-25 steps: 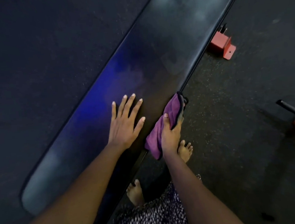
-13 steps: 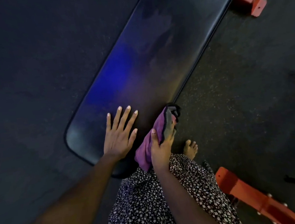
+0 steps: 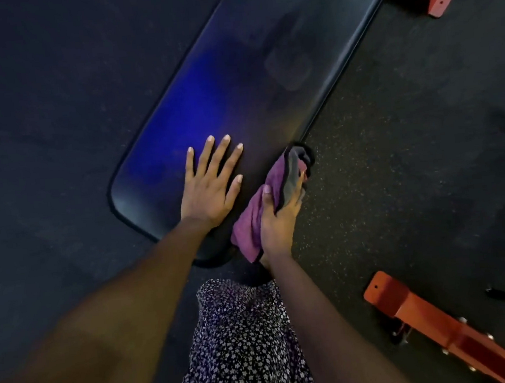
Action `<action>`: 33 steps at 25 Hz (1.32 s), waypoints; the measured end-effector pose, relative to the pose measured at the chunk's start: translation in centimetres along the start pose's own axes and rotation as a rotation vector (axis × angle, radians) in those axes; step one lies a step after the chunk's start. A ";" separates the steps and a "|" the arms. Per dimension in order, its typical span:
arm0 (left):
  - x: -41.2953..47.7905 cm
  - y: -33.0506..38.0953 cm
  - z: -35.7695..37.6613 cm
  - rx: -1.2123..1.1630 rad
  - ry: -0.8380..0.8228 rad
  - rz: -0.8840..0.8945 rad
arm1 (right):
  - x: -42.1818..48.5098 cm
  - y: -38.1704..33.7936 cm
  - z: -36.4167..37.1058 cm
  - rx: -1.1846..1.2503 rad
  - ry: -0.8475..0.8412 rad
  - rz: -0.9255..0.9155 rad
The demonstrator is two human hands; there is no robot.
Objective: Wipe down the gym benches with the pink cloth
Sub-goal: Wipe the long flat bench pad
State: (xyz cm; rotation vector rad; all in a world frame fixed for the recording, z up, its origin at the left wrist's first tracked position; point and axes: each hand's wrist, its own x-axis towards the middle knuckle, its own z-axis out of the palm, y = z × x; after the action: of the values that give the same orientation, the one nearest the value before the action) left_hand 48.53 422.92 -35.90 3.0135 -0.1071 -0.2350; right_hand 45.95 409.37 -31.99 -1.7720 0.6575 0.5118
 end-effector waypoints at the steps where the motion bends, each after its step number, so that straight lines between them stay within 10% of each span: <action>1: -0.1 0.1 -0.2 -0.026 -0.006 -0.001 | -0.7 1.1 0.5 -0.003 0.007 -0.013; 6: -6.4 0.3 -0.6 -0.322 0.088 -0.103 | -5.9 5.9 3.1 -0.206 -0.071 -0.049; 12: -20.1 0.5 0.2 -0.938 0.398 -0.724 | -14.4 10.0 3.2 -0.468 -0.229 -0.308; 18: -22.3 -1.9 0.6 -1.599 0.446 -1.515 | -10.6 5.6 0.5 -1.424 -0.405 -1.287; 21: -21.9 -1.9 1.2 -1.678 0.435 -1.599 | -5.6 1.0 2.7 -1.778 -0.757 -1.834; 24: -20.7 -1.9 2.5 -1.582 0.426 -1.602 | -4.3 -1.3 6.5 -2.005 -1.172 -1.975; 33: -14.0 -1.0 0.7 -1.734 0.552 -1.639 | -4.1 -10.1 23.0 -2.011 -1.126 -1.950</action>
State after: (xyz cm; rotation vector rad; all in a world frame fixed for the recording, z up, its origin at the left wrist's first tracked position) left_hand 34.64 424.96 -34.56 0.7685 1.5463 0.2833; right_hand 49.21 434.38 -28.62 -1.8977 -3.0141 0.4360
